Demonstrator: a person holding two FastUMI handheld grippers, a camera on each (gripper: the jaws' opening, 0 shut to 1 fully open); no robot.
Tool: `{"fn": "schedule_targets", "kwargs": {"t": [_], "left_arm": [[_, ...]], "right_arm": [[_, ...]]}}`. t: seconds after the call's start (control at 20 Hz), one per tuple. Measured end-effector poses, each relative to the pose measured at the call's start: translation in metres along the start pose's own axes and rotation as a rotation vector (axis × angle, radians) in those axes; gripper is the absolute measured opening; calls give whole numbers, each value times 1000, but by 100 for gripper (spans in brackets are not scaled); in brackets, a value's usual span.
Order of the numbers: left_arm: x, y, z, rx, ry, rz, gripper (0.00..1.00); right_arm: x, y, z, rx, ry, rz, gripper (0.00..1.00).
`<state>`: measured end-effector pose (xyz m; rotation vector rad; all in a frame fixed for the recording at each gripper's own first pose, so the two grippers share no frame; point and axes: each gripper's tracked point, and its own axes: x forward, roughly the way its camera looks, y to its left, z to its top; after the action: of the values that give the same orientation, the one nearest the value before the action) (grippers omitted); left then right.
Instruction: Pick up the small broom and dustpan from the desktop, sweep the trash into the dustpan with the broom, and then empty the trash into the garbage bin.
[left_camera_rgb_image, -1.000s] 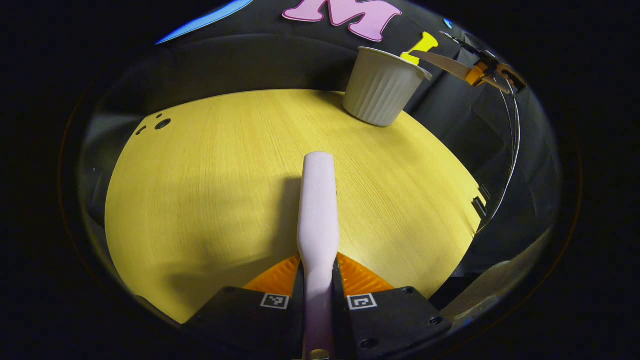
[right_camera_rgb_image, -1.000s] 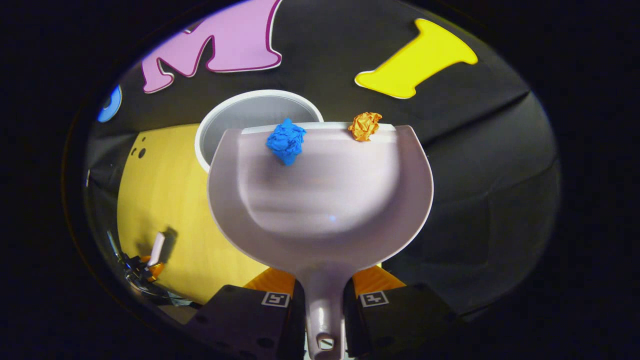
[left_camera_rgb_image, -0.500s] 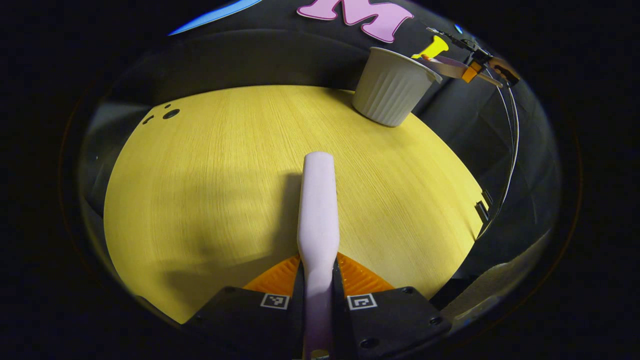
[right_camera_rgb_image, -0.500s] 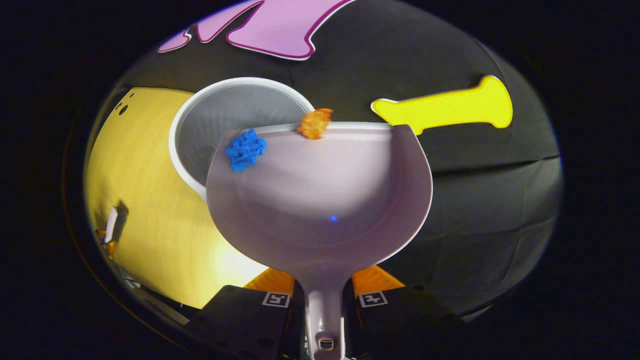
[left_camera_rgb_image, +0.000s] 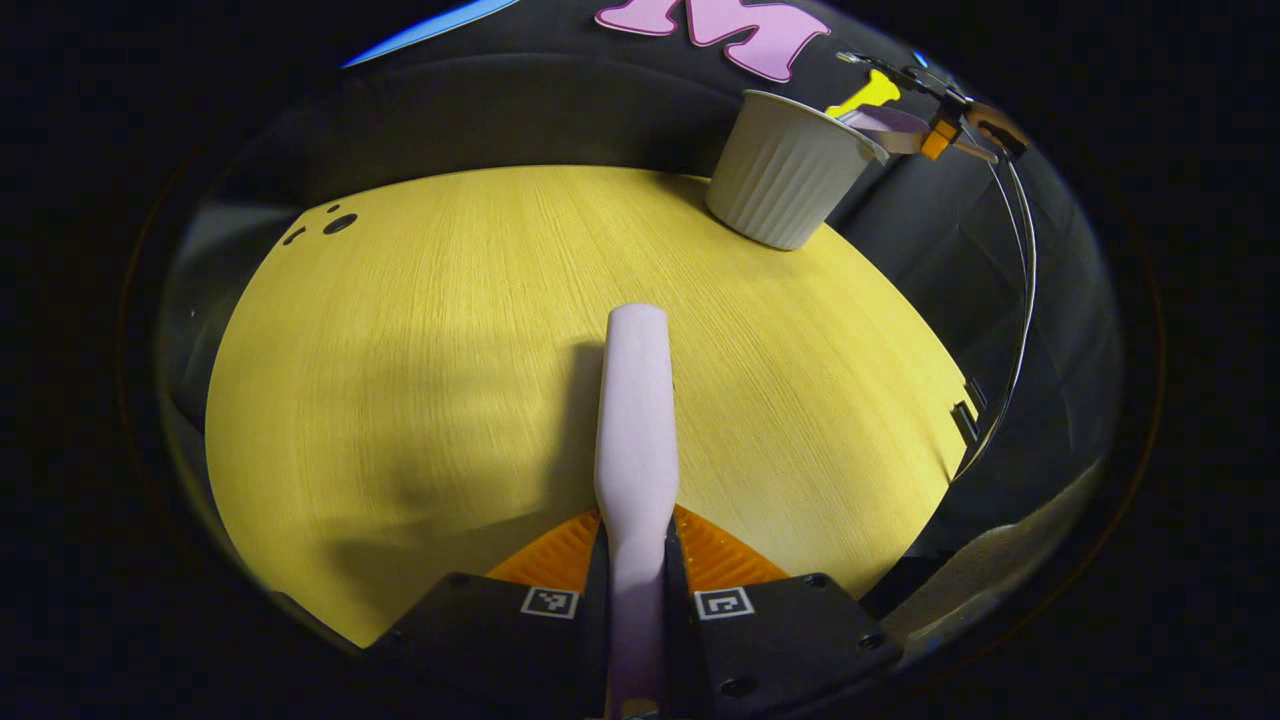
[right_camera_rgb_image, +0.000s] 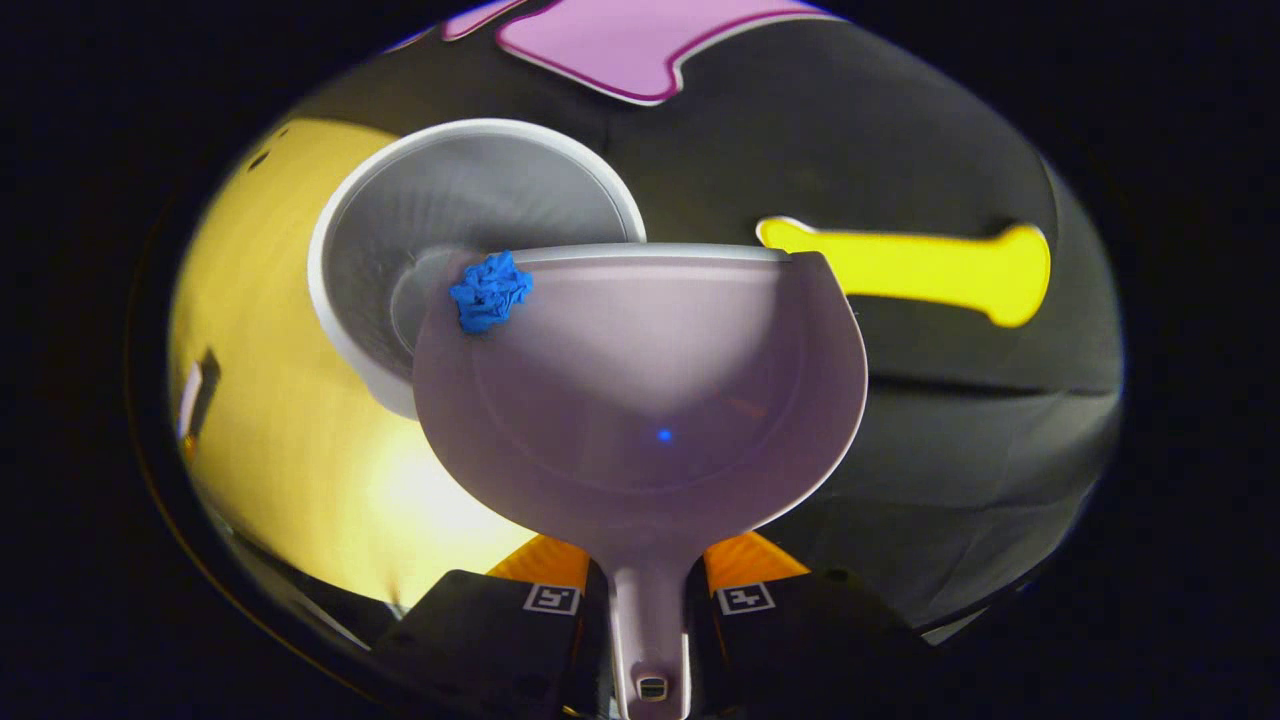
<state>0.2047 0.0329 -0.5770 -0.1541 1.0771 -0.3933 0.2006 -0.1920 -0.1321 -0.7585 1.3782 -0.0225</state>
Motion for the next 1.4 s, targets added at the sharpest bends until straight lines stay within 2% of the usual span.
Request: {"fn": "schedule_targets", "kwargs": {"t": [0.2,0.35,0.45,0.7,0.85,0.9,1.1,1.2,1.35,1.4], "left_arm": [[-1,2,3,-4,-3,11,28],[-4,6,3,-28,-10,17,25],[-6,8,3,-34,-9,24,28],[-5,7,3,-29,-13,27,28],[-7,6,7,-19,-23,30,28],[-8,5,9,-19,-26,31,30],[-10,4,12,-17,-33,43,25],[-11,4,14,-17,-31,53,28],[-12,5,16,-12,-33,65,28],[-12,4,19,-8,-34,69,25]], "right_arm": [[0,-17,7,-101,40,-9,34],[3,-9,13,-152,56,-6,34],[3,-7,18,-147,49,-4,35],[4,-10,17,-144,33,-8,34],[-1,-13,16,-74,-32,9,35],[-5,-14,17,-36,-68,26,35],[-32,-17,6,126,-204,101,35],[-41,-16,-5,178,-250,129,35],[-55,-2,-21,233,-308,189,34],[-60,8,-27,240,-323,212,34]]}}
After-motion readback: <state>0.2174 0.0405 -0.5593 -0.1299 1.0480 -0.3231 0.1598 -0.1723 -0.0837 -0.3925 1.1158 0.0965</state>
